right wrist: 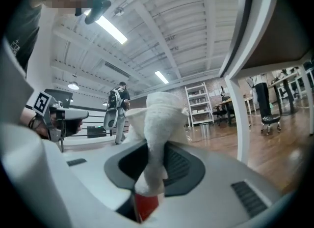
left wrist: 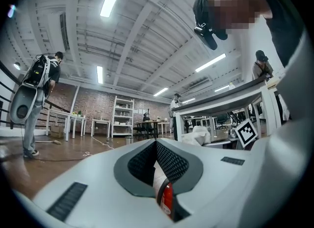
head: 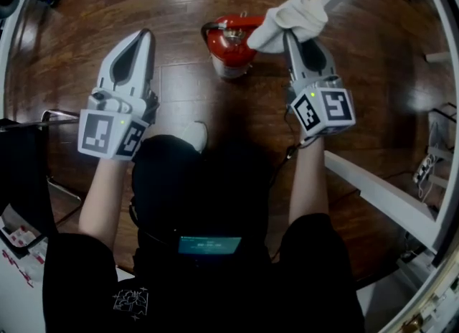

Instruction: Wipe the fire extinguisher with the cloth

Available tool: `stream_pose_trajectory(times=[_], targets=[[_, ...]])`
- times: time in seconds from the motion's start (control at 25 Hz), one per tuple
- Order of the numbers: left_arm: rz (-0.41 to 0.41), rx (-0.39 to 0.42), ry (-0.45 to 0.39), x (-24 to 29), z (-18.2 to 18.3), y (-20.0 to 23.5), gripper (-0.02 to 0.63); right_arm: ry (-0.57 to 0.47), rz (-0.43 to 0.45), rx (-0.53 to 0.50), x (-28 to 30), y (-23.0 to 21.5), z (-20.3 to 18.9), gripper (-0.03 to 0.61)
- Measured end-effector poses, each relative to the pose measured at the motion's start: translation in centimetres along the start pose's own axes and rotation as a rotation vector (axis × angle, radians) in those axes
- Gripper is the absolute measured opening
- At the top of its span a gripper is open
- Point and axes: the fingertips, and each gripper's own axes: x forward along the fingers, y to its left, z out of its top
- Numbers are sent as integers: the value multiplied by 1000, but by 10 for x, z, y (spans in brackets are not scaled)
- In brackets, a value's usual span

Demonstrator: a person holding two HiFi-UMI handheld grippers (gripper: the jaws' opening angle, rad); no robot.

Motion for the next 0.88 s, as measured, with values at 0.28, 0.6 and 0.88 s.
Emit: stream_pose_trajectory(times=[0.28, 0.6, 0.88], targets=[[17, -11, -9, -15, 3, 4, 2, 84, -21, -34, 7, 23, -76, 98], [18, -39, -10, -28, 3, 4, 2, 141, -72, 53, 15, 6, -152, 92], [9, -58, -28, -41, 6, -2, 2, 377, -87, 115, 27, -13, -257, 91]])
